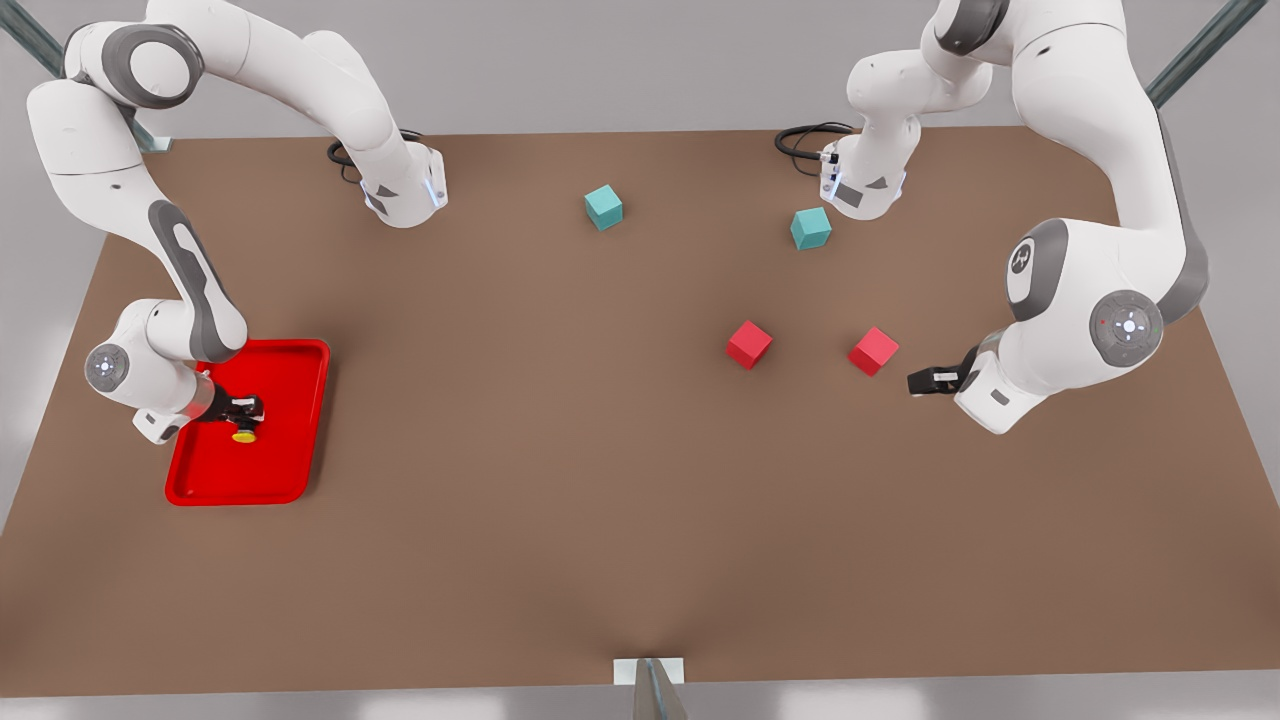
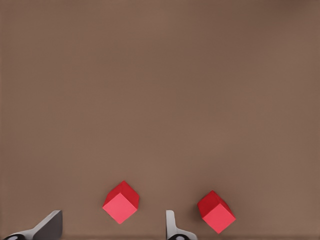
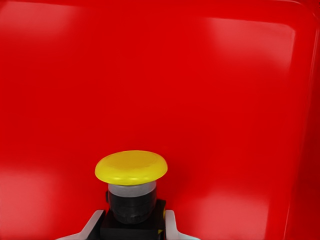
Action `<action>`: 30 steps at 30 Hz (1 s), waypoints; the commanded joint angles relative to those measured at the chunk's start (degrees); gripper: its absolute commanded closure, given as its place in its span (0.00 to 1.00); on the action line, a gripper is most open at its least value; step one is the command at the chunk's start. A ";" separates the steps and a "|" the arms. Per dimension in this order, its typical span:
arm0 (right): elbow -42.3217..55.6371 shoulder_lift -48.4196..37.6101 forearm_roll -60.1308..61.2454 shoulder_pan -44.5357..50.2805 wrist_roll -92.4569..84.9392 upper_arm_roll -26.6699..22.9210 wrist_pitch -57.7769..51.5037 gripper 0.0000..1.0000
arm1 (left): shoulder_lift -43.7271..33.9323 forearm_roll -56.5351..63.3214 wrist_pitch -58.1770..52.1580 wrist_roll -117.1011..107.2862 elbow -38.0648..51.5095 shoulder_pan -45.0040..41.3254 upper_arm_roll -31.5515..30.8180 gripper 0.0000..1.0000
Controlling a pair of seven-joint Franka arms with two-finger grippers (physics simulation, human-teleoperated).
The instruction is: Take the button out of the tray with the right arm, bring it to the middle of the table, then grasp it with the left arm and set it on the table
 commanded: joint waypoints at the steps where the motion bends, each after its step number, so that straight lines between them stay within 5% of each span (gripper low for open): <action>1: 0.02 -0.08 0.08 0.06 1.19 0.02 -0.01 0.45 | -0.05 0.05 -0.09 -0.16 0.01 0.00 0.01 0.00; 15: -1.39 -4.65 0.16 0.50 1.19 0.19 -2.47 0.51 | -0.13 0.05 -0.35 -0.16 0.01 -0.09 -0.07 0.00; 26: -1.30 -14.50 11.24 5.42 18.33 16.36 -18.56 0.50 | -0.31 0.05 -0.44 -0.16 0.10 -0.09 0.01 0.00; 30: -0.86 -17.57 20.46 16.04 27.90 16.37 -19.88 0.50 | -0.22 0.05 -0.44 -0.07 0.10 -0.09 0.01 0.00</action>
